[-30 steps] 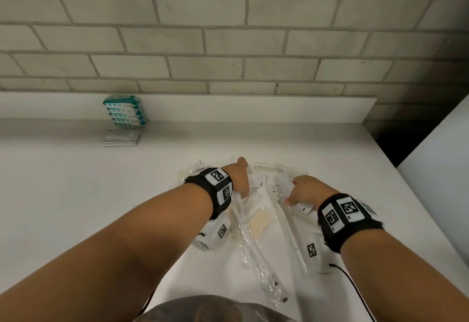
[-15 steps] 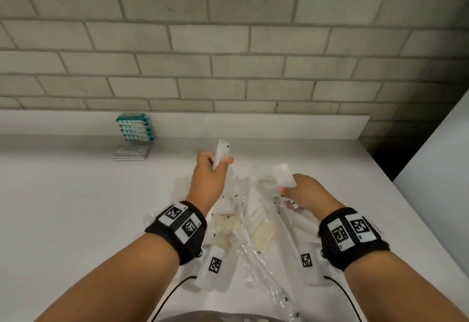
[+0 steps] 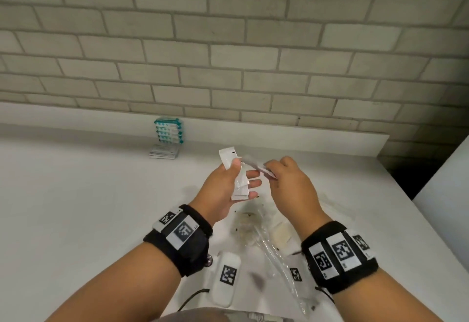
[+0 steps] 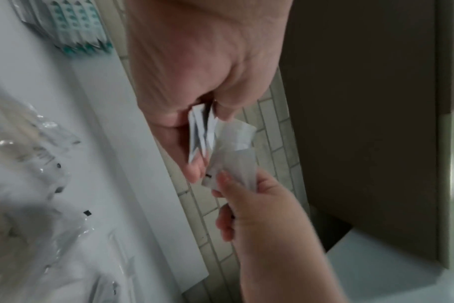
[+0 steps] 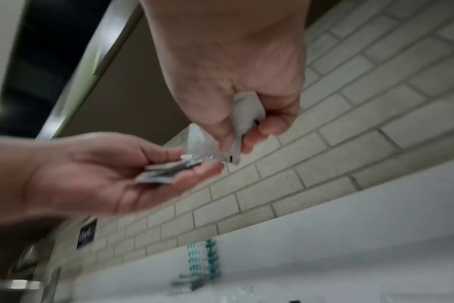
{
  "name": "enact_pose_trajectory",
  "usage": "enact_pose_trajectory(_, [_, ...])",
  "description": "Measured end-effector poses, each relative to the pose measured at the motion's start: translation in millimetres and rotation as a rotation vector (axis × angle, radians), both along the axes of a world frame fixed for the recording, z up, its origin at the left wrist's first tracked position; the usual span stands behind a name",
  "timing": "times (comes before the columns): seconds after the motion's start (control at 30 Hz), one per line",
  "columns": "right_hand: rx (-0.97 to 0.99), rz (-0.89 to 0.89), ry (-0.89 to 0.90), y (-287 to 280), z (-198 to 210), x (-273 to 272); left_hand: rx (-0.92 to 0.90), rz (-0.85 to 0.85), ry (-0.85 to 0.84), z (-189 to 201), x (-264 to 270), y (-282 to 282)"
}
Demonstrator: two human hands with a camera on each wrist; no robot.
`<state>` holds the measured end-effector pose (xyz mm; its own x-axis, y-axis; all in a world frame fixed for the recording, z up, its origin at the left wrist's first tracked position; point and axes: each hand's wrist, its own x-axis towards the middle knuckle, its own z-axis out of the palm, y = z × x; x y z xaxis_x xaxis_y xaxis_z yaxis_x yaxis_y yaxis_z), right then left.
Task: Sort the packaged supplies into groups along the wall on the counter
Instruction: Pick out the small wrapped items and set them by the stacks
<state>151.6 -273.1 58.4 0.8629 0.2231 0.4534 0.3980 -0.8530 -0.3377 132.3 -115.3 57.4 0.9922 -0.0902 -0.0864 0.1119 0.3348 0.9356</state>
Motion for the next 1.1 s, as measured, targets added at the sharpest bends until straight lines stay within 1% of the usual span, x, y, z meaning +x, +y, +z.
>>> enact_pose_trajectory(0.07, [-0.154, 0.025, -0.174, 9.0, -6.1, -3.7, -0.026, -0.044, 0.008, 2.5, -8.7, 6.7])
enact_pose_trajectory(0.13, [-0.224, 0.039, -0.264, 20.0, -7.7, -7.4, -0.048, -0.060, 0.027, 4.5, -14.0, 13.7])
enact_pose_trajectory(0.33, [-0.286, 0.065, -0.289, 51.1, -10.8, -14.9, -0.130, 0.001, 0.093, 12.2, -17.8, 44.6])
enact_pose_trajectory(0.4, [-0.268, 0.089, -0.274, 60.9, -11.4, -17.7, -0.113, 0.038, 0.097, 13.1, -18.3, 54.4])
enact_pose_trajectory(0.5, [-0.181, 0.103, -0.141, 68.9, -5.5, -23.1, -0.058, 0.099, 0.093, 12.2, -17.6, 69.2])
enact_pose_trajectory(0.57, [-0.102, 0.082, 0.018, 67.9, 1.2, -24.8, -0.026, 0.100, 0.064, 11.7, -18.2, 81.4])
enact_pose_trajectory(0.63, [0.110, 0.105, 0.190, 61.6, 10.3, -26.6, 0.043, 0.078, 0.036, 11.3, -19.4, 93.8])
enact_pose_trajectory(0.7, [0.378, 0.185, 0.357, 57.3, 24.2, -27.8, 0.125, 0.062, 0.032, 11.4, -20.3, 103.2])
enact_pose_trajectory(0.73, [0.458, 0.225, 0.404, 58.0, 30.3, -26.8, 0.162, 0.042, 0.035, 10.8, -19.8, 106.2])
enact_pose_trajectory(0.77, [0.478, 0.257, 0.425, 60.8, 35.1, -25.1, 0.197, 0.016, 0.030, 10.4, -19.5, 107.6])
enact_pose_trajectory(0.8, [0.432, 0.275, 0.426, 65.6, 37.9, -22.5, 0.218, -0.015, 0.020, 10.7, -19.6, 108.0])
enact_pose_trajectory(0.87, [0.241, 0.283, 0.414, 78.1, 37.4, -14.8, 0.214, -0.075, -0.002, 12.1, -20.0, 107.0])
enact_pose_trajectory(0.93, [0.120, 0.258, 0.416, 87.9, 32.8, -9.5, 0.197, -0.107, -0.009, 13.2, -19.3, 108.1])
enact_pose_trajectory(1.0, [0.124, 0.257, 0.459, 90.6, 25.4, -6.8, 0.193, -0.104, 0.007, 13.2, -18.9, 111.2])
enact_pose_trajectory(1.1, [0.220, 0.278, 0.640, 92.1, 17.3, -8.9, 0.168, -0.108, 0.079, 10.5, -19.3, 115.2])
